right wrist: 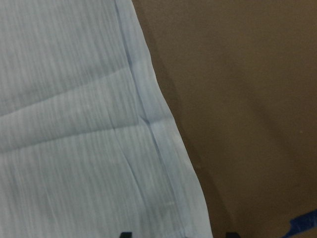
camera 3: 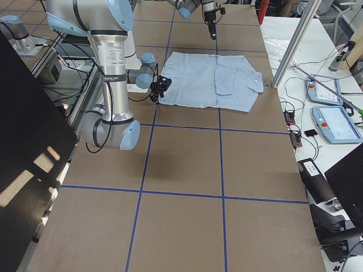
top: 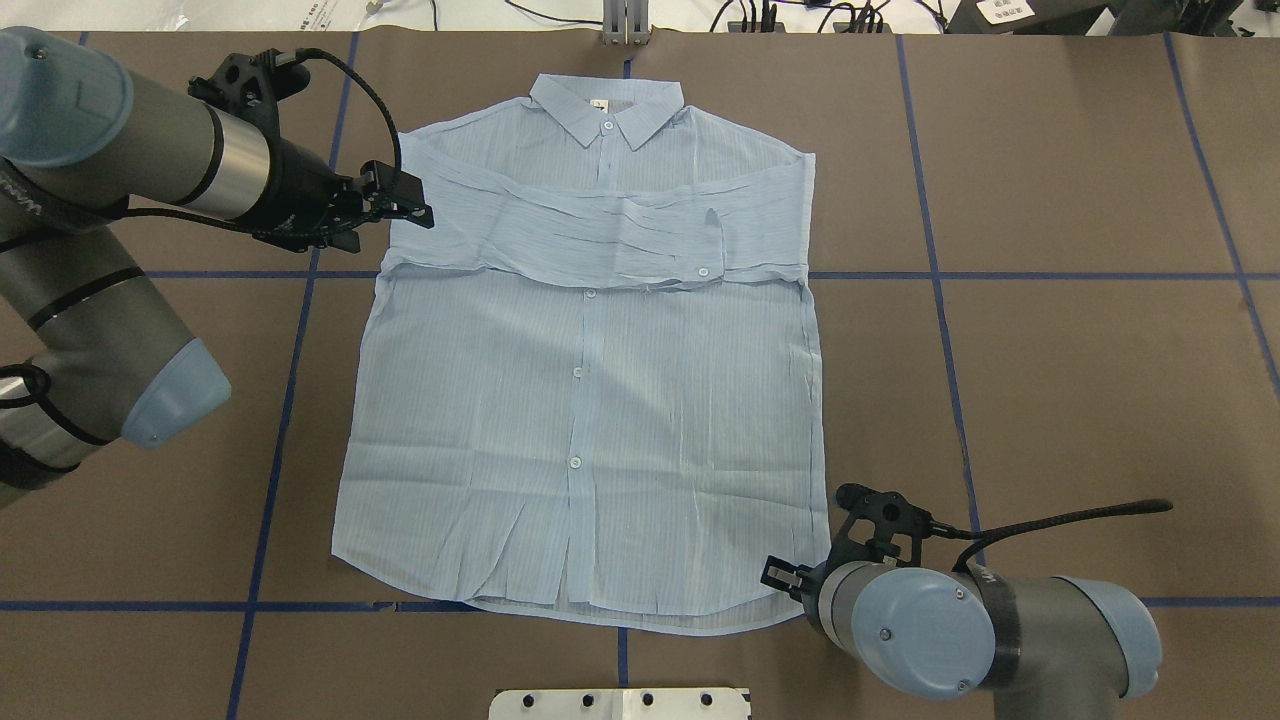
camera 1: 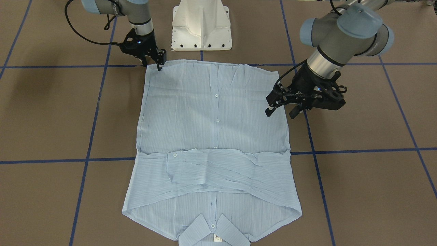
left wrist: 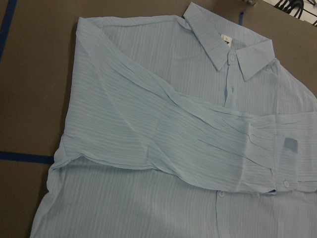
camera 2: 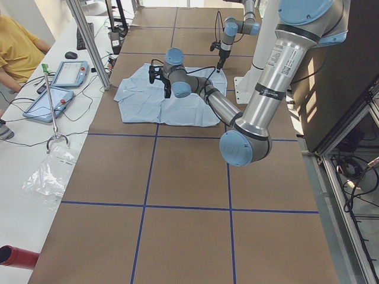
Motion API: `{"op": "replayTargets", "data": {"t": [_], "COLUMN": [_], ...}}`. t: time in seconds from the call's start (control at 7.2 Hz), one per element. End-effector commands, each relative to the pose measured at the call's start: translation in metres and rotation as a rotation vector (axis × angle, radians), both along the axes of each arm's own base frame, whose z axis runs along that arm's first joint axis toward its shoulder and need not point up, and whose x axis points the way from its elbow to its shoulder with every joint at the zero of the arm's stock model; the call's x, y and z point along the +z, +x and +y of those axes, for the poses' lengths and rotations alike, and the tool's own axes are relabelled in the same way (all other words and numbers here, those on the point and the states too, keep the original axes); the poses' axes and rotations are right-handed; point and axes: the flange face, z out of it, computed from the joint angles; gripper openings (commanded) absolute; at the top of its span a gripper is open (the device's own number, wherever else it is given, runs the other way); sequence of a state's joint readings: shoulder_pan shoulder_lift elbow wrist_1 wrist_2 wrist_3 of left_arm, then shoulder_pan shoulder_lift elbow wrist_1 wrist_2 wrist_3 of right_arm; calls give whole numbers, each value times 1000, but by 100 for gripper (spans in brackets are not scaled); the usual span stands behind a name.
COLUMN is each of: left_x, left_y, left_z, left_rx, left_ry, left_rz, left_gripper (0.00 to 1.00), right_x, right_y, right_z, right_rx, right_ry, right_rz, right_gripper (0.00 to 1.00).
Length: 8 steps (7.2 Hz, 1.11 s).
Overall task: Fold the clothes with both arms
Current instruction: 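Release the sleeve and move both grippers toward the shirt hem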
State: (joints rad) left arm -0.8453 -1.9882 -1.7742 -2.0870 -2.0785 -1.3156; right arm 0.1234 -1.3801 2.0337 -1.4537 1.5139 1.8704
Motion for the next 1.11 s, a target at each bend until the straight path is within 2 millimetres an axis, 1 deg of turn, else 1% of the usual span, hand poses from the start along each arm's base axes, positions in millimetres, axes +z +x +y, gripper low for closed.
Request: {"op": "replayTargets", "data": {"t": [0.0,0.14,0.28,0.42,0.56,0.69,0.83,0.97], "left_x": [-1,-1,-3,-9,-16,-6,24,55], "left_y": [0,0,1,-2,-6,-5,9,23], "left_z": [0,0,2,6,9,23,70,122], "left_rx": [0,-1,-8,-11,-25,-27,19,25], "left_ry": [0,-2,-22,-23,-45,-85,-101,-94], "left_rz": [1,2,13,25,44,44,7,-57], "left_gripper": [95,96,96,96,96,95,96,99], "right_x": [7,10,12,-3,-6,-8,-9,-11], "right_y": [3,6,11,28,41,41,41,41], "right_z": [0,0,0,2,4,5,5,6], "right_rx": [-1,-2,-3,-3,-3,-5,-4,-8], "right_ry": [-2,-6,-7,-4,-3,-3,-4,-6], "right_rz": [13,17,20,-15,-26,-29,-31,-36], "right_gripper": [16,0,0,0,0,0,0,0]}}
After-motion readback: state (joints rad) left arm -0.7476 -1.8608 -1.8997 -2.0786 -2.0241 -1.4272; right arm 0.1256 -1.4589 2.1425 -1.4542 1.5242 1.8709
